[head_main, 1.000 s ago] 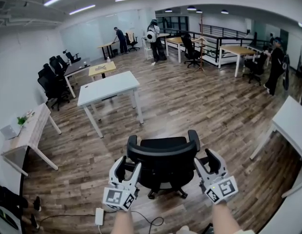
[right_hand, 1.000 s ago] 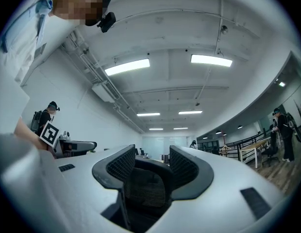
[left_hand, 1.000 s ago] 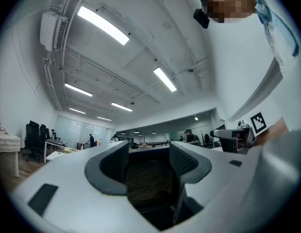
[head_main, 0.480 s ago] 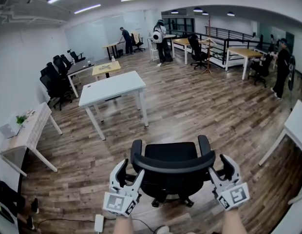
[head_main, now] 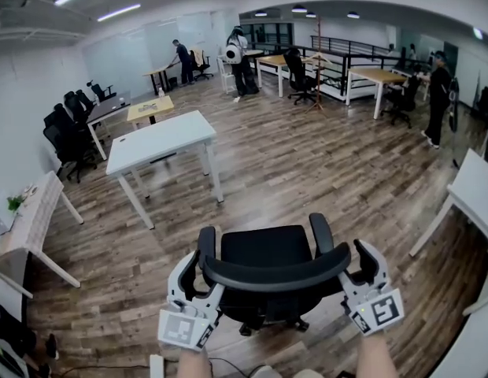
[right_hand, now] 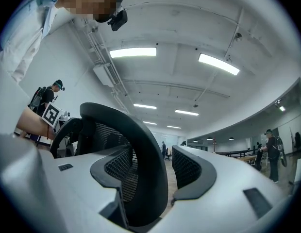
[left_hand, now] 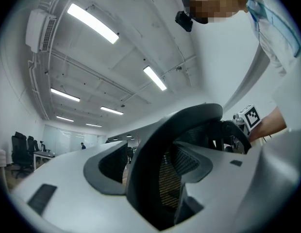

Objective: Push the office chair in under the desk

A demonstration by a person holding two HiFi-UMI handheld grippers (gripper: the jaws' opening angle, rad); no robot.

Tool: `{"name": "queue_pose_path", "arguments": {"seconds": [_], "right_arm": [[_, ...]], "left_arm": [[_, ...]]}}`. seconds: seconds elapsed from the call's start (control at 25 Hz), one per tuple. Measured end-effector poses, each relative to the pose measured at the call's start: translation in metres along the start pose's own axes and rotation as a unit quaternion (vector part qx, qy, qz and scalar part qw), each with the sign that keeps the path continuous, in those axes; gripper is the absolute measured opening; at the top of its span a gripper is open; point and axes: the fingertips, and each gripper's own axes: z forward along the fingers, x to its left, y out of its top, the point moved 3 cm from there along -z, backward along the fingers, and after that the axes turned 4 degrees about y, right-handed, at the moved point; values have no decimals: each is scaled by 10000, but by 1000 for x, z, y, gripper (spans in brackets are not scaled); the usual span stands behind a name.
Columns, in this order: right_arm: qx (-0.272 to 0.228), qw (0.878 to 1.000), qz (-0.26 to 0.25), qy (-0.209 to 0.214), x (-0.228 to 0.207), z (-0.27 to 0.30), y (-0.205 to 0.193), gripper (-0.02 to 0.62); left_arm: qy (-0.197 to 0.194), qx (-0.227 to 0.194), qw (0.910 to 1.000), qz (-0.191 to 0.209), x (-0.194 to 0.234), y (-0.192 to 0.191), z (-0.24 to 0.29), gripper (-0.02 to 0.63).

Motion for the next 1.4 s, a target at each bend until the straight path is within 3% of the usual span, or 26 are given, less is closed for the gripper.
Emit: {"name": "queue_pose_path", "arguments": {"seconds": [0.2,0.52,0.92,1.0,1.4], "right_arm": [[118,9999,118,6,7,11,8,256],[35,9992,-332,213,7,16,12,255],[73,9979,-497,403,11,22,18,250],[123,9974,-546,454,10,21,18,222],[317,9978,-489,329,2,11,15,213]], "left_arm": [[73,87,9999,-95,-2,-1,-2,261],[99,253,9996,86,-3,5,-1,236],[-10,231,9997,-111,-2,4,2,229],[-30,227,9996,-146,-3,4,3,229],[-123,176,9992,-339,-14,5,7,227]]}}
